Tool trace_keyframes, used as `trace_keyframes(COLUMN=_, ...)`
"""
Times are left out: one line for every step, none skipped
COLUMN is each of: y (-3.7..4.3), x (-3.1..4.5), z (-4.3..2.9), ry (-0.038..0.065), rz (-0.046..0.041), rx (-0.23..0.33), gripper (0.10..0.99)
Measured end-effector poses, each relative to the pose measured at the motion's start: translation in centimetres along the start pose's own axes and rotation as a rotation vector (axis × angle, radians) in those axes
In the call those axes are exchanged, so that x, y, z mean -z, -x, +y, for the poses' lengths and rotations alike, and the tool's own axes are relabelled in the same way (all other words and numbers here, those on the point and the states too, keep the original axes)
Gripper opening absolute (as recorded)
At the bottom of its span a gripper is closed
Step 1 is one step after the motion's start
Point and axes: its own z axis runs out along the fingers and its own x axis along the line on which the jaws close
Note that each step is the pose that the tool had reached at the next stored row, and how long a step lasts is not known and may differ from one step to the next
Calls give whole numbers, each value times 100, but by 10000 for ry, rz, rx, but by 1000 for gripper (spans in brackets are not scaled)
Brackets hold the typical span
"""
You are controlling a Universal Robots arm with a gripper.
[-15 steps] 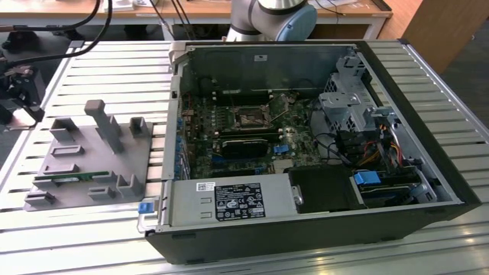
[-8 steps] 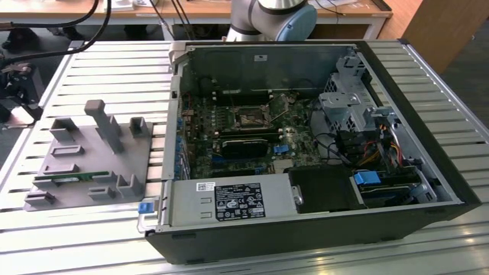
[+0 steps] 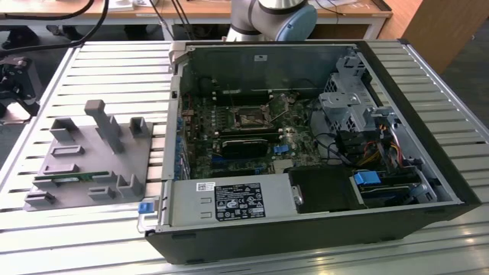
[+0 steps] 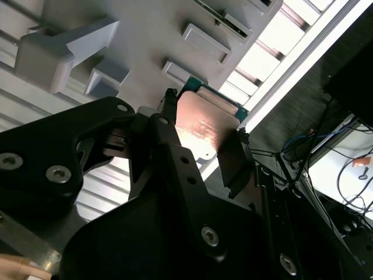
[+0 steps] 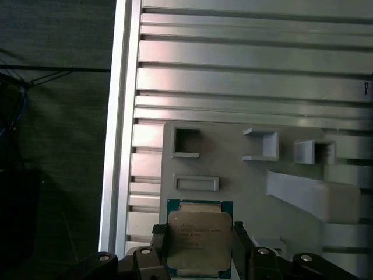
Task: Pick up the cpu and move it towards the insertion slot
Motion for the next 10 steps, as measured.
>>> trace_keyframes(y=0, x=10, z=1, ry=1, rz=-1, rx=0, gripper=529)
trace_keyframes(y=0, x=21, z=2, ry=1, rz=-2, rx=0, gripper=529)
trace_keyframes(y=0, x=33, z=3, ry=1, rz=-1, rx=0, gripper=529)
trace_keyframes(y=0, x=45, z=4, ry=1, rz=-1, rx=0, gripper=529)
trace_keyframes(y=0, x=54, z=5, ry=1, rz=-1, rx=0, gripper=529)
trace_keyframes(y=0, x=65, z=7, ry=1, rz=-2, rx=-2, gripper=529)
trace_keyframes(y=-1, x=76, z=8, ry=1, rz=-1, rx=-3, gripper=529)
trace_keyframes(y=-1, x=88, z=11, ry=1, rz=-1, rx=-4, gripper=529)
trace_keyframes(y=-1, x=99, z=12, ry=1, rz=-2, rx=-4, gripper=529)
trace_keyframes(y=0, x=108, z=14, ry=1, rz=-1, rx=-4, gripper=529)
